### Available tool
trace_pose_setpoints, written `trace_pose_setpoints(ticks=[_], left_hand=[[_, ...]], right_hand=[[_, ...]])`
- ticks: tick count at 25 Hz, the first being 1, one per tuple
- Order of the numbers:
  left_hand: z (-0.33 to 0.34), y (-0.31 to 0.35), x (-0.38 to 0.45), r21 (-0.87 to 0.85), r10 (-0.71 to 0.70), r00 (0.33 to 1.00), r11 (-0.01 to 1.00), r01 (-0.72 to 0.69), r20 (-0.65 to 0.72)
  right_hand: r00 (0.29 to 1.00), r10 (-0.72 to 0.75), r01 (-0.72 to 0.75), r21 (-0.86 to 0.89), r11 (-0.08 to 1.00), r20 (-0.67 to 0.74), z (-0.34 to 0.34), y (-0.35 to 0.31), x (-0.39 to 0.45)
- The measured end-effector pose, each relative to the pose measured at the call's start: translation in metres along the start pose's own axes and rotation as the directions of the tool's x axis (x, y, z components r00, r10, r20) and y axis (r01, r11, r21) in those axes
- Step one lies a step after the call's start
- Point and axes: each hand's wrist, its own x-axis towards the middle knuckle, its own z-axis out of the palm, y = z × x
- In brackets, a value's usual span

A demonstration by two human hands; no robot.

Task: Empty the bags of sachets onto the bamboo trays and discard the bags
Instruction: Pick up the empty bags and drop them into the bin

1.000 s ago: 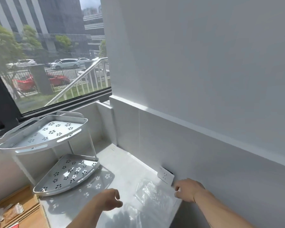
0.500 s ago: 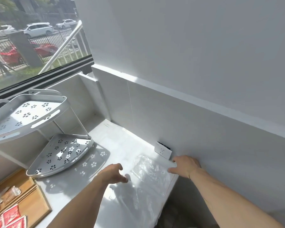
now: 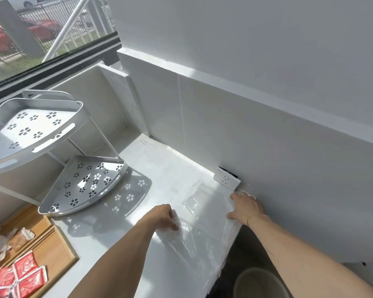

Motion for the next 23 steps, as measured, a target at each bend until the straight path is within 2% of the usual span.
trace_pose_setpoints(ticks=[6,12,16,19,23], left_hand=[[0.001,-0.005,0.007,-0.061,0.035,0.999,0.998,-0.035,-0.001],[-0.009,-0.005,0.003,-0.042,0.044,0.998,0.998,-0.041,0.053],[-0.009,-0.004,0.003,-0.261,0.089,0.995,0.962,-0.075,0.039],[-0.005,0.009,0.001,-0.383,0.157,0.985,0.916,-0.116,0.078],[0.005,0.044,-0.002,-0.411,0.248,0.963,0.893,-0.185,0.105]], right_hand=[[1.0,0.026,-0.025,0.057,0.998,-0.011,0.004,0.002,-0.008],[0.996,0.055,-0.052,0.037,0.998,-0.075,-0.006,0.01,-0.032],[0.987,0.106,-0.098,0.071,0.993,-0.119,-0.01,0.021,-0.055],[0.976,0.166,-0.153,0.104,0.983,-0.14,-0.006,0.037,-0.075],[0.944,0.296,-0.275,0.143,0.951,-0.149,0.002,0.068,-0.106]])
